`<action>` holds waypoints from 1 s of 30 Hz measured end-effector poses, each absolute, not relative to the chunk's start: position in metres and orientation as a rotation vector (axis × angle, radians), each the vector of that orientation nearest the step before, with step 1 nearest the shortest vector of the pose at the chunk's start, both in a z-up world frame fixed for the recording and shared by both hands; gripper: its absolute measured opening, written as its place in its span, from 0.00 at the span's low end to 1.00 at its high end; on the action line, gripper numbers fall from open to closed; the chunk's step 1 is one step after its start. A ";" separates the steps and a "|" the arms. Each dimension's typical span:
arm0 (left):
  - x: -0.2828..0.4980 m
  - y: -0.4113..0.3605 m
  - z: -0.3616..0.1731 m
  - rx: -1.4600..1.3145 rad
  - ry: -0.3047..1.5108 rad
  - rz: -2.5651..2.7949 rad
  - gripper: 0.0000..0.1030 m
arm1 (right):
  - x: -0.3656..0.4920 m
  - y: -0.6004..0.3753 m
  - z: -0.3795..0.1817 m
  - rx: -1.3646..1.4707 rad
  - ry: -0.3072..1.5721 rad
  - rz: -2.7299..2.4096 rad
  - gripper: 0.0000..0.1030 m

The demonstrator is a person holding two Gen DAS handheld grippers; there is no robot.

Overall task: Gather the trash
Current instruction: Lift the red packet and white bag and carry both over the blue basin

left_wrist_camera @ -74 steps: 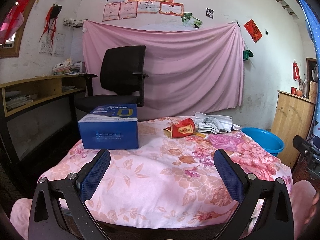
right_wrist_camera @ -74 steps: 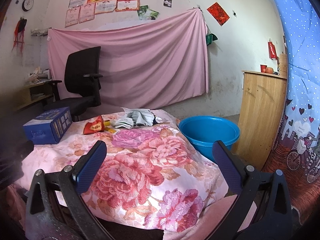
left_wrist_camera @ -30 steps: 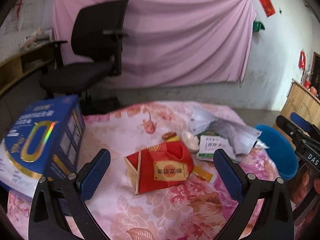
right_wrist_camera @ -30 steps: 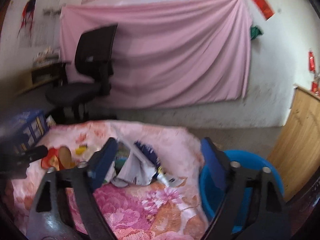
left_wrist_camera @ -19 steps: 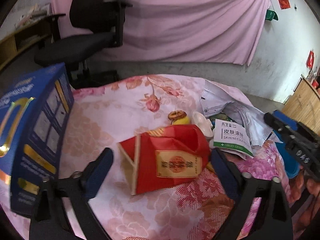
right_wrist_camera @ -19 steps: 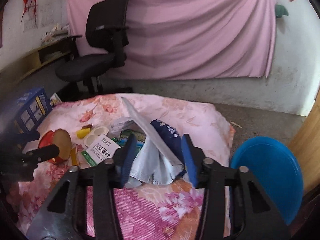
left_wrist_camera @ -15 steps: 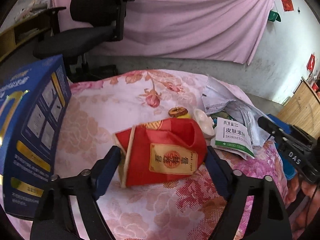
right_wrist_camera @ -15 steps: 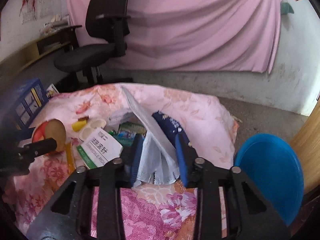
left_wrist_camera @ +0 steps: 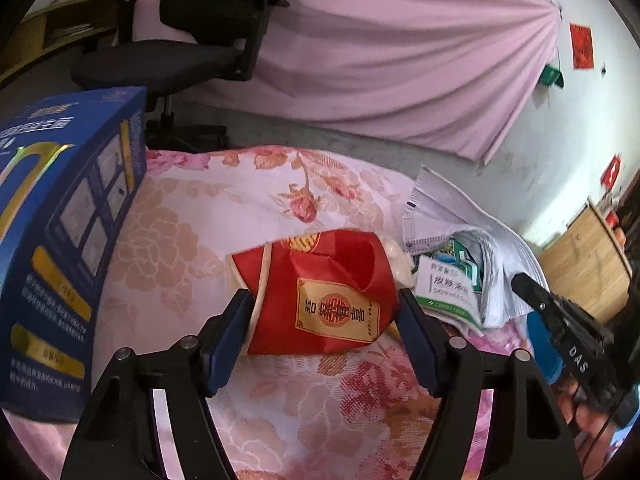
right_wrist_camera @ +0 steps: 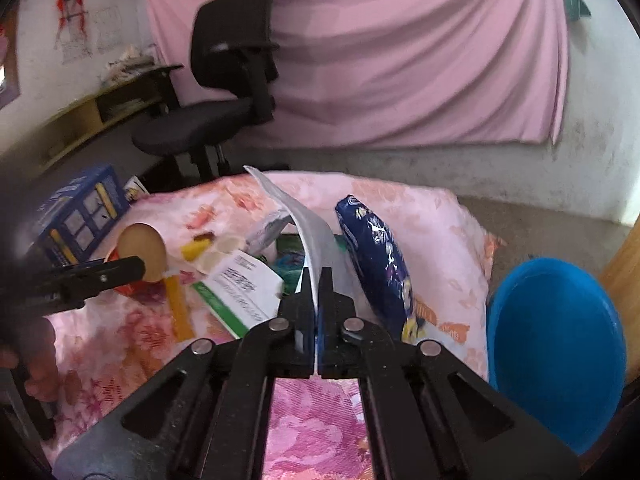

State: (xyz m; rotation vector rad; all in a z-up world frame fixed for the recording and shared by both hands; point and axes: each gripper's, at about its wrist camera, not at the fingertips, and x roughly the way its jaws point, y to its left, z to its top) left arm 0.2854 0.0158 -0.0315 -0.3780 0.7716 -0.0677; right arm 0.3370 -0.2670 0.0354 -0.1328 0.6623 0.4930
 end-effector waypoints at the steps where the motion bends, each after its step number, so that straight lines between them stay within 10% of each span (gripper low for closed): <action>1: 0.282 0.015 -0.028 -0.381 0.755 -0.064 0.64 | 0.333 -0.266 0.038 -0.137 0.640 0.496 0.28; 30: 0.239 -0.091 0.116 -0.276 0.244 -0.105 0.64 | 0.276 -0.345 0.114 0.141 0.035 0.447 0.28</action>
